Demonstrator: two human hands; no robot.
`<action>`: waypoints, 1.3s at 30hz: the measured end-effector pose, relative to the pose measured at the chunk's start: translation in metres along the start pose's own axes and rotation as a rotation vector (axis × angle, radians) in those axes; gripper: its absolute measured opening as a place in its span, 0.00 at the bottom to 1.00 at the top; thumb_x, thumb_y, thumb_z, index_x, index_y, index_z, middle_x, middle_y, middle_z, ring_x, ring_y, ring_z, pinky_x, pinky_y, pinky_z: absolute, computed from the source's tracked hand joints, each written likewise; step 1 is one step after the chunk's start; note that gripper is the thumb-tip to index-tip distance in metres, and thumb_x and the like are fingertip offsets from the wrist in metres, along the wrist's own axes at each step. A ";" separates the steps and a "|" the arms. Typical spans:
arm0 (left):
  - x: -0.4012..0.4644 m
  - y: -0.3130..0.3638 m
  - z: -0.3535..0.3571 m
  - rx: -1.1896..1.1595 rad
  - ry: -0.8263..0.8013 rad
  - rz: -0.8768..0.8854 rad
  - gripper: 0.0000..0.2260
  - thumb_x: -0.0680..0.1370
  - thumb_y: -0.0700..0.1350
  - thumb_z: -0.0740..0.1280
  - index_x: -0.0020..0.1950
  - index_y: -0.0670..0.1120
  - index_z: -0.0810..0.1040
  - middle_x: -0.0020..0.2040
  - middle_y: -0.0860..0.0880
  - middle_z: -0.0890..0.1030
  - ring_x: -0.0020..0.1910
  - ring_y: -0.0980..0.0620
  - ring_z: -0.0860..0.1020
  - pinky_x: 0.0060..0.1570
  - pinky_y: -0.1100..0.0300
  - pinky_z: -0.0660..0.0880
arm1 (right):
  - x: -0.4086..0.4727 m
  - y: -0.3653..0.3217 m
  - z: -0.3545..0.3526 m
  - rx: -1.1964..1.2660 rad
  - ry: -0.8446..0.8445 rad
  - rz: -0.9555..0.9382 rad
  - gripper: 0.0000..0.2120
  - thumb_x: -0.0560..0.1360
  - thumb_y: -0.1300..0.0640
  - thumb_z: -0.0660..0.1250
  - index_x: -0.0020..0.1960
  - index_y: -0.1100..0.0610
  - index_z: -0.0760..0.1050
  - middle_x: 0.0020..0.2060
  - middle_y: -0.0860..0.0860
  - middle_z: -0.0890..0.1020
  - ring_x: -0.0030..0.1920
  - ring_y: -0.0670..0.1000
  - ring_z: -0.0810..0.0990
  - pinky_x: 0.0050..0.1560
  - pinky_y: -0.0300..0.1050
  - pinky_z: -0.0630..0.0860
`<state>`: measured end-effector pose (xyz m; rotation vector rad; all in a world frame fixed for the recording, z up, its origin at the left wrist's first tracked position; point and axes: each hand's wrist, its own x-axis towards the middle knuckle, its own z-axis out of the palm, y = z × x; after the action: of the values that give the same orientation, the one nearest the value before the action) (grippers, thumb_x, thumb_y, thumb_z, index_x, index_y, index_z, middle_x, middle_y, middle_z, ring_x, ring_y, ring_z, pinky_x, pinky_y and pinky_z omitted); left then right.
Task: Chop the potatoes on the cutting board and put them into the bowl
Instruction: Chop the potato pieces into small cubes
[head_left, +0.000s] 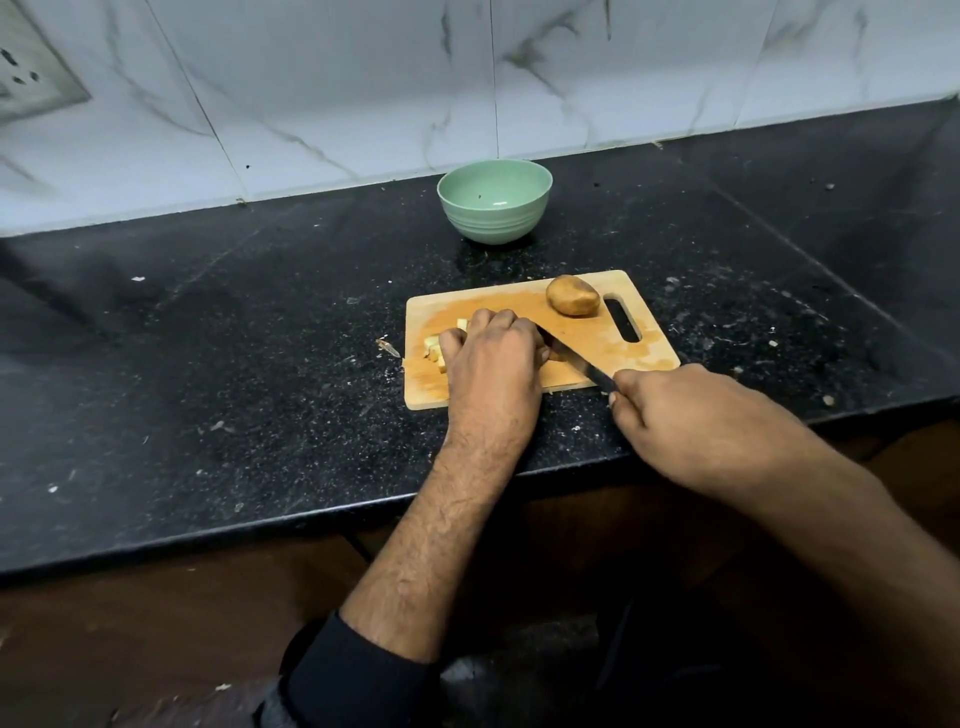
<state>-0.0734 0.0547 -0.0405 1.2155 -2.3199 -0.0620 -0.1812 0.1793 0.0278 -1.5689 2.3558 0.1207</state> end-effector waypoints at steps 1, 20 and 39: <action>0.000 0.000 0.001 0.004 0.004 0.002 0.06 0.82 0.49 0.65 0.53 0.51 0.81 0.53 0.54 0.78 0.58 0.51 0.70 0.52 0.53 0.55 | 0.002 0.000 0.001 0.004 -0.013 0.006 0.14 0.85 0.44 0.50 0.62 0.46 0.71 0.39 0.46 0.72 0.47 0.52 0.77 0.51 0.51 0.77; -0.003 0.001 0.001 0.015 0.033 0.008 0.07 0.82 0.52 0.64 0.55 0.51 0.80 0.54 0.54 0.78 0.58 0.51 0.70 0.52 0.54 0.54 | -0.030 0.024 0.002 0.051 -0.054 0.011 0.15 0.85 0.45 0.51 0.42 0.46 0.66 0.39 0.47 0.77 0.39 0.46 0.76 0.36 0.44 0.68; -0.001 0.003 0.001 -0.081 -0.069 0.062 0.25 0.80 0.58 0.65 0.75 0.49 0.68 0.65 0.50 0.78 0.66 0.49 0.69 0.62 0.48 0.59 | -0.014 0.021 0.009 0.207 0.004 0.116 0.14 0.85 0.42 0.52 0.48 0.48 0.70 0.37 0.50 0.80 0.34 0.50 0.80 0.44 0.50 0.81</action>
<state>-0.0758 0.0569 -0.0409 1.1178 -2.3879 -0.1772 -0.1937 0.2026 0.0210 -1.3388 2.3754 -0.0980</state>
